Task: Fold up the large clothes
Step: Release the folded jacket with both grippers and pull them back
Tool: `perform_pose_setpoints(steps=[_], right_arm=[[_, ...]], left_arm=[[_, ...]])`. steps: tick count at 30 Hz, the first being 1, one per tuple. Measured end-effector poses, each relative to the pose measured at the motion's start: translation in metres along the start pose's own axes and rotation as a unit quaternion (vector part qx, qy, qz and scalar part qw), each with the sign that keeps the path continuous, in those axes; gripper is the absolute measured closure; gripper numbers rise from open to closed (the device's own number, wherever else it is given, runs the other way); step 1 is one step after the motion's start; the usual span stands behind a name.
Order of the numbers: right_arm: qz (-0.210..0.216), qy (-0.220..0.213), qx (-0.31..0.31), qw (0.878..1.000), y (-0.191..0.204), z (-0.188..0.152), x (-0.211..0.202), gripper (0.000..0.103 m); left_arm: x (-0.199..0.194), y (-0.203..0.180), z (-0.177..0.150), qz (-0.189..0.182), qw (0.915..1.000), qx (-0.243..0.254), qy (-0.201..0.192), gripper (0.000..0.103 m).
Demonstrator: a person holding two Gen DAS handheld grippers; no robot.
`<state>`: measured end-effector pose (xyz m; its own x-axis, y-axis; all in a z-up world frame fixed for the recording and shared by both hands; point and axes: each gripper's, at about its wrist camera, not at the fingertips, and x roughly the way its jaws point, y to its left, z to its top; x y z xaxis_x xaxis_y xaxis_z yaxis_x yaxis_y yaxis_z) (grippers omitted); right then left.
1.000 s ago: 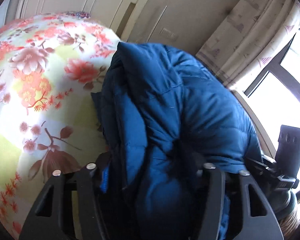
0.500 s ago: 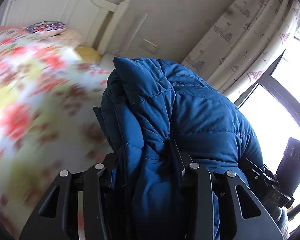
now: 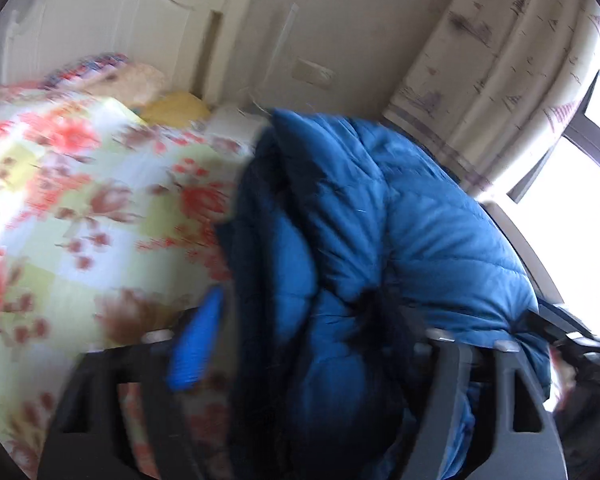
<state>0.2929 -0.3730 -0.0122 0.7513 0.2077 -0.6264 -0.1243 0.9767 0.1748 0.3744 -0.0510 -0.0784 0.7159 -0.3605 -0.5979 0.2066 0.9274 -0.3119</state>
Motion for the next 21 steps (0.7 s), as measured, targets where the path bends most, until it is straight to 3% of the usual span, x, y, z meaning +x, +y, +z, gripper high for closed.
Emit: perform_pose_setpoints(steps=[2, 3, 8, 12, 15, 18, 21], right_arm=[[0.0, -0.038, -0.029, 0.999, 0.022, 0.001, -0.014, 0.01], [-0.009, -0.042, -0.05, 0.998, 0.034, 0.0, -0.015, 0.01], [-0.054, -0.02, -0.169, 0.984, 0.092, -0.031, 0.021, 0.009], [-0.057, -0.012, -0.164, 0.985, 0.094, -0.033, 0.022, 0.009], [-0.047, -0.016, -0.185, 0.982, 0.097, -0.025, -0.006, 0.011], [-0.043, -0.077, -0.19, 0.978, 0.1, -0.014, -0.065, 0.01], [-0.055, -0.14, -0.165, 0.975, 0.095, 0.002, -0.127, 0.002]], left_arm=[[-0.022, 0.001, -0.001, 0.019, 0.999, -0.003, -0.039, 0.008], [-0.033, 0.001, -0.001, 0.034, 0.9976, -0.008, -0.06, 0.008], [-0.064, -0.005, -0.006, 0.103, 0.9907, 0.015, -0.088, 0.007], [-0.097, -0.004, -0.013, 0.13, 0.9842, 0.032, -0.116, 0.004], [-0.127, -0.015, -0.009, 0.145, 0.979, 0.057, -0.131, 0.004], [-0.161, -0.037, 0.004, 0.16, 0.9729, 0.078, -0.147, 0.004], [-0.205, -0.067, 0.015, 0.172, 0.9633, 0.087, -0.186, 0.004]])
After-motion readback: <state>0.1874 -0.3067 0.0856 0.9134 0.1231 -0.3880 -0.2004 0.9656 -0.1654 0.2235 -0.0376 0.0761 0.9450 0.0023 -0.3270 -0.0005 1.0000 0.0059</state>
